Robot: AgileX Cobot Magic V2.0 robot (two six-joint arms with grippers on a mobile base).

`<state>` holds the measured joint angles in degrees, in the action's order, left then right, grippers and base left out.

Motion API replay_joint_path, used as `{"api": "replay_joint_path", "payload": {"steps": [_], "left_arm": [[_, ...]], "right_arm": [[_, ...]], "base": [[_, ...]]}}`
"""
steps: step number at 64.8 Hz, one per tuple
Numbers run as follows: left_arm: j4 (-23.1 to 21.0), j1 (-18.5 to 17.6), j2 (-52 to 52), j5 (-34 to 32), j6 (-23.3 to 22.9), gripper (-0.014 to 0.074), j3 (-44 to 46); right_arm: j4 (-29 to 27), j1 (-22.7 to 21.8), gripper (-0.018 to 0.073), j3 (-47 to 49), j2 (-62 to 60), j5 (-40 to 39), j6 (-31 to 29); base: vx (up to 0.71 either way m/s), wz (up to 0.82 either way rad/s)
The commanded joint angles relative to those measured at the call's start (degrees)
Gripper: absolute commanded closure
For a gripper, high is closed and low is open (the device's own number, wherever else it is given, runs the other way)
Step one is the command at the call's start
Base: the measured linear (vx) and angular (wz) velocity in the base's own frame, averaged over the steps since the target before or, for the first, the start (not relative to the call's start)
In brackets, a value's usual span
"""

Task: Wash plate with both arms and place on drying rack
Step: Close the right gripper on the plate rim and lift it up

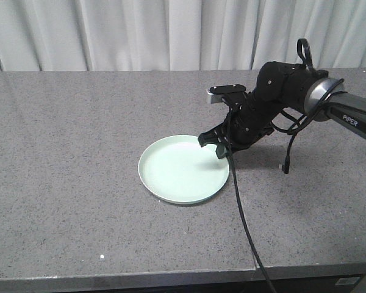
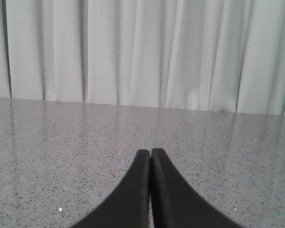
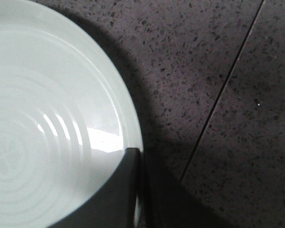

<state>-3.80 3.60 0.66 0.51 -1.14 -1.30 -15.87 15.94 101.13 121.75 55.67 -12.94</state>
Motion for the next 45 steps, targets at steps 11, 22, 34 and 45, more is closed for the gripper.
{"api": "replay_joint_path", "payload": {"steps": [11,22,34,45], "left_arm": [[-0.1,0.1,0.8,-4.0,-0.5,0.0603,1.6],[-0.1,0.1,0.8,-4.0,-0.5,0.0603,1.6],[-0.1,0.1,0.8,-4.0,-0.5,0.0603,1.6],[-0.1,0.1,0.8,-4.0,-0.5,0.0603,1.6]], "right_arm": [[-4.3,0.0,0.0563,1.6,-4.6,2.1,1.0],[-5.7,0.0,0.0561,1.6,-8.1,5.3,0.9],[-8.0,0.0,0.0562,0.3,-13.2,8.3,0.7],[-12.5,0.0,0.0562,-6.5,-19.5,6.4,-2.0]], "base": [[0.0,0.0],[0.0,0.0],[0.0,0.0],[0.0,0.0]]}}
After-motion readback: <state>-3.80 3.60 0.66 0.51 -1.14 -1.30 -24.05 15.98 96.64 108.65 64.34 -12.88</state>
